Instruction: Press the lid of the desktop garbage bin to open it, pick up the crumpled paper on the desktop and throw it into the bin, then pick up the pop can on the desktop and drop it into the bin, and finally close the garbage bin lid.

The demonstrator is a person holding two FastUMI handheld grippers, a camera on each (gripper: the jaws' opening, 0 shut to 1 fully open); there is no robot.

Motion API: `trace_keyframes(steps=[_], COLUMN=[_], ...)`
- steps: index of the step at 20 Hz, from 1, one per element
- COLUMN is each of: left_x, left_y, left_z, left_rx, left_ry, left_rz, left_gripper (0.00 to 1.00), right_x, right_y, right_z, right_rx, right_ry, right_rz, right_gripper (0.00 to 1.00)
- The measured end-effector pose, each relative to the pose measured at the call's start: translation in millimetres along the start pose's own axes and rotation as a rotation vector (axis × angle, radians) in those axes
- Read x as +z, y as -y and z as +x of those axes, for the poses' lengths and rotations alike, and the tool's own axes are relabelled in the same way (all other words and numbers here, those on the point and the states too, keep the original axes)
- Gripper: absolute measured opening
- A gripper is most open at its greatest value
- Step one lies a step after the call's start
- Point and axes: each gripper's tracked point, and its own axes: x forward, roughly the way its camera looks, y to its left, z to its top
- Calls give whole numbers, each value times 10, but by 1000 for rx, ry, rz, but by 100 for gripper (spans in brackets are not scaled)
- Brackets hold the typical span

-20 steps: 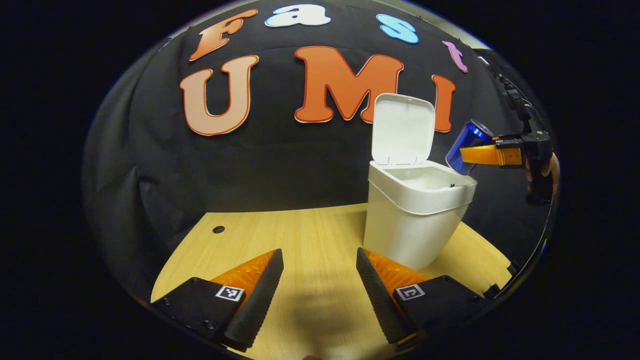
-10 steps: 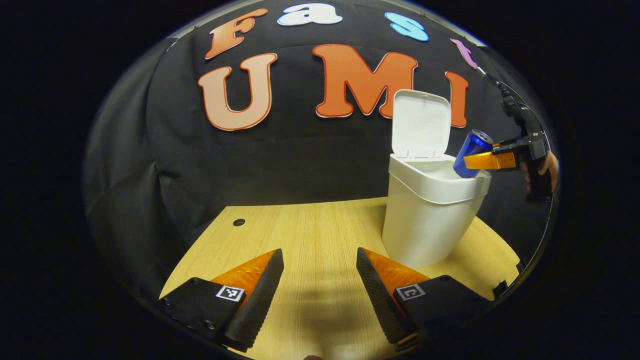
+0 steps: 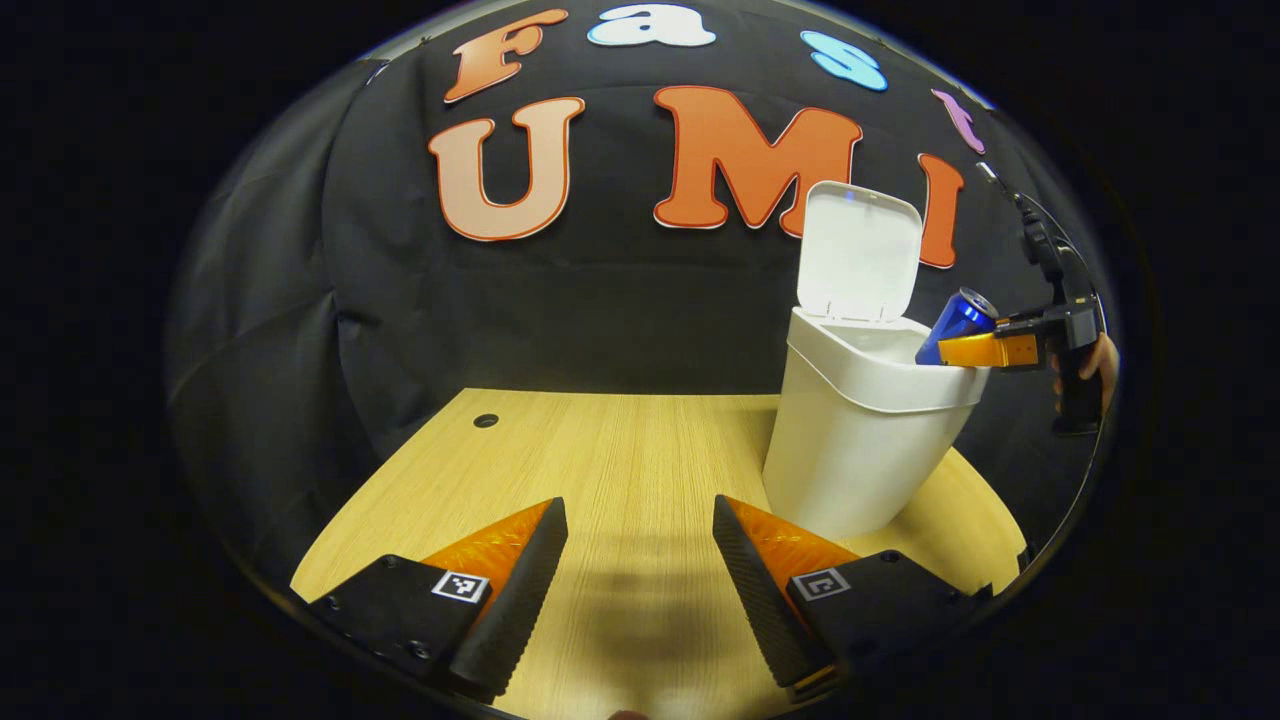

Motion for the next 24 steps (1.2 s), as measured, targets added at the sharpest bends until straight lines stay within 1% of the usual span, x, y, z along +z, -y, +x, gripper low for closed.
trace_keyframes(steps=[3, 7, 9, 11, 16, 19, 22, 24], left_x=[-31, -41, -5, 27, 100, 163, 178, 185], left_y=[28, -12, 13, 42, 78, 96, 95, 39], left_z=[-16, -10, 19, 57, 183, 221, 239, 228], left_rx=[4, 17, 7, -9, -33, -50, -63, -55], left_ry=[-15, -21, -12, -7, 12, 28, 36, 42], left_rz=[-14, -9, -23, -14, 1, 27, 18, 13], left_gripper=[94, 94, 94, 94, 94, 94, 94, 94], right_x=[5, 32, 72, 142, 569, 878, 1177, 1386], right_y=[-2, 41, 92, 163, 346, 376, 390, 412], right_z=[14, -1, -23, -112, -312, -361, -379, -369], right_rx=[15, 4, -7, -22, -72, -84, -99, -112], right_ry=[-1, 11, 18, 39, 108, 158, 201, 235], right_rz=[13, 5, 16, 26, -2, 0, -11, -12], right_gripper=[80, 82, 83, 83, 83, 82, 82, 82])
